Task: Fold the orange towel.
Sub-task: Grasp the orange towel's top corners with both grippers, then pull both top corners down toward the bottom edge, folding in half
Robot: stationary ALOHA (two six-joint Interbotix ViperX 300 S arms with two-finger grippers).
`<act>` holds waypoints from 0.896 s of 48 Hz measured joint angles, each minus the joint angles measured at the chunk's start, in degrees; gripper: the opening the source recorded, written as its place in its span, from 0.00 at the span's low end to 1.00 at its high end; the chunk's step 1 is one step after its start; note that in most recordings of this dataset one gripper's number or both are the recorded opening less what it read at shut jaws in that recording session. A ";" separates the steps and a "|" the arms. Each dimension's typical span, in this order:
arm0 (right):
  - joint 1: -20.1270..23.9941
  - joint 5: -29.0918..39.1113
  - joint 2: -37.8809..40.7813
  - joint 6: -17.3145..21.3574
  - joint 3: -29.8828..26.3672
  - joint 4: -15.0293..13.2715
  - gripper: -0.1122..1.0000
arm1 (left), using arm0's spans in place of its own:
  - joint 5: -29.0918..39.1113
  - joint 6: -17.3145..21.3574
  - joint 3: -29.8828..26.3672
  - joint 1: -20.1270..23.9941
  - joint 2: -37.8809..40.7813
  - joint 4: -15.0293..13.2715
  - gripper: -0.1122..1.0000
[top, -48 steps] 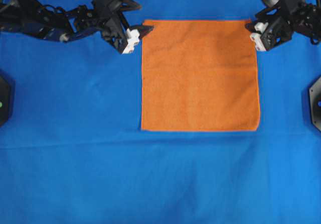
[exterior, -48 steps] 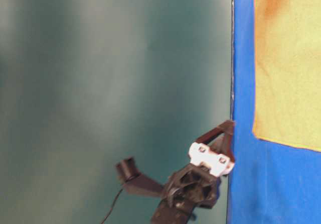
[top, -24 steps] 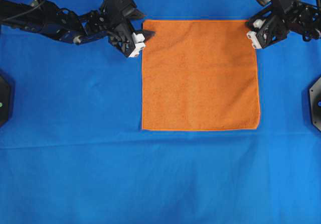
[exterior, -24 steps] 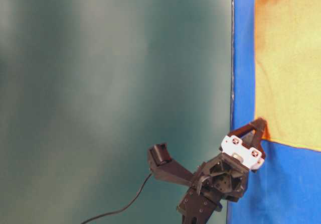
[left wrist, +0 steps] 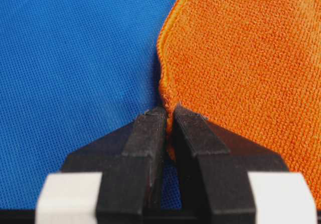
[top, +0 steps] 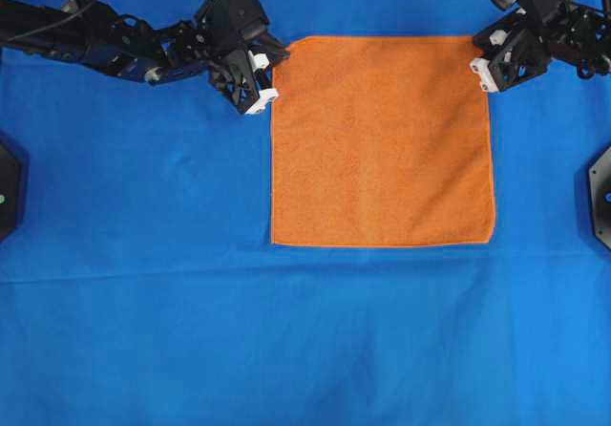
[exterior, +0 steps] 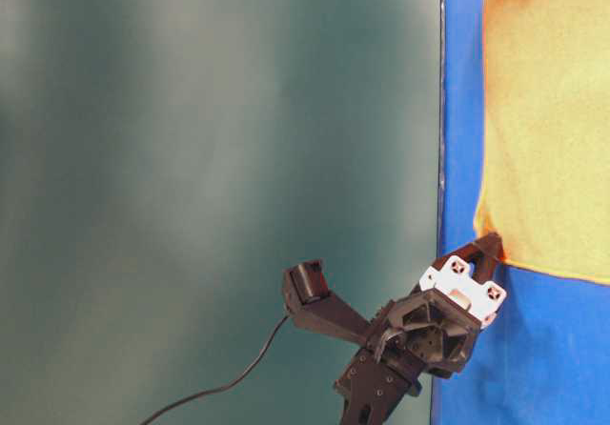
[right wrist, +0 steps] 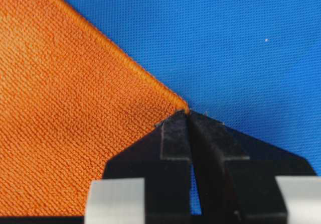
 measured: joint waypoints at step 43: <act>10.20 13.45 -21.80 5.45 5.36 0.79 0.11 | 2.46 2.02 4.04 -5.98 -9.93 0.09 0.11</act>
